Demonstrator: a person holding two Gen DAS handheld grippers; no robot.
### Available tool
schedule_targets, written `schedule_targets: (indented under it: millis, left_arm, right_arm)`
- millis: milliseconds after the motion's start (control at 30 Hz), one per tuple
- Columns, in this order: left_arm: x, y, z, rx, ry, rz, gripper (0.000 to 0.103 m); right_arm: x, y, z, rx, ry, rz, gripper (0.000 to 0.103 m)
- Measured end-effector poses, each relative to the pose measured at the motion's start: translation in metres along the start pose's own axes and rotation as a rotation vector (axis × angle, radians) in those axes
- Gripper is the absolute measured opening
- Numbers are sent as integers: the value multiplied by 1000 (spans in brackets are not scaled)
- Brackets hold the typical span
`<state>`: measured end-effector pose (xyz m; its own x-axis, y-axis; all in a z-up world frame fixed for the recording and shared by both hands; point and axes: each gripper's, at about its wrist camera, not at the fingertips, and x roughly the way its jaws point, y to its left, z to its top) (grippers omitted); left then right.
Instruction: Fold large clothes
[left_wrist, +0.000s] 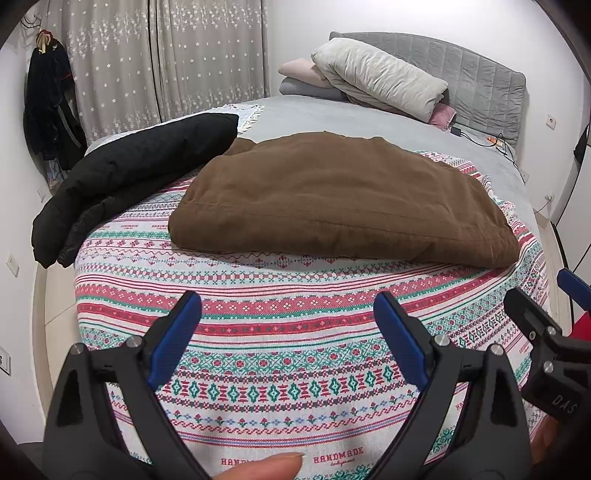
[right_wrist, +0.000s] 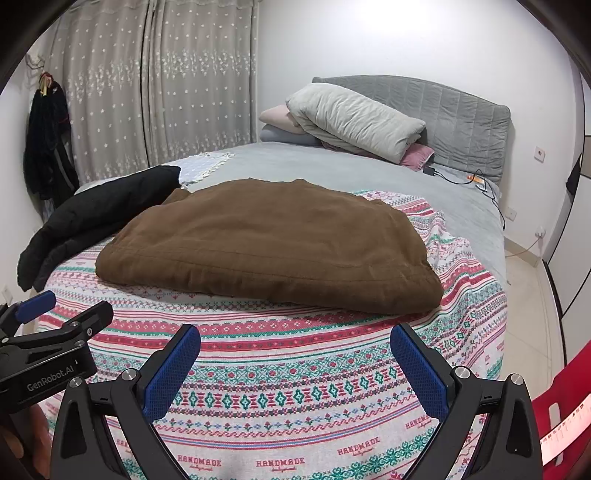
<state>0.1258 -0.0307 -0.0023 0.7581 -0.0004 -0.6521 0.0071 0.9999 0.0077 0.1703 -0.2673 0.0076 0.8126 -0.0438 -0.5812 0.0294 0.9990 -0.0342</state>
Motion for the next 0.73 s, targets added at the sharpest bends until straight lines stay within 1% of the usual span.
schedule_targets:
  millis: [733]
  left_arm:
    - [-3,-1,-1,-2,-5,1,94]
  right_arm:
    - [1,2,0,-4,7,2,103]
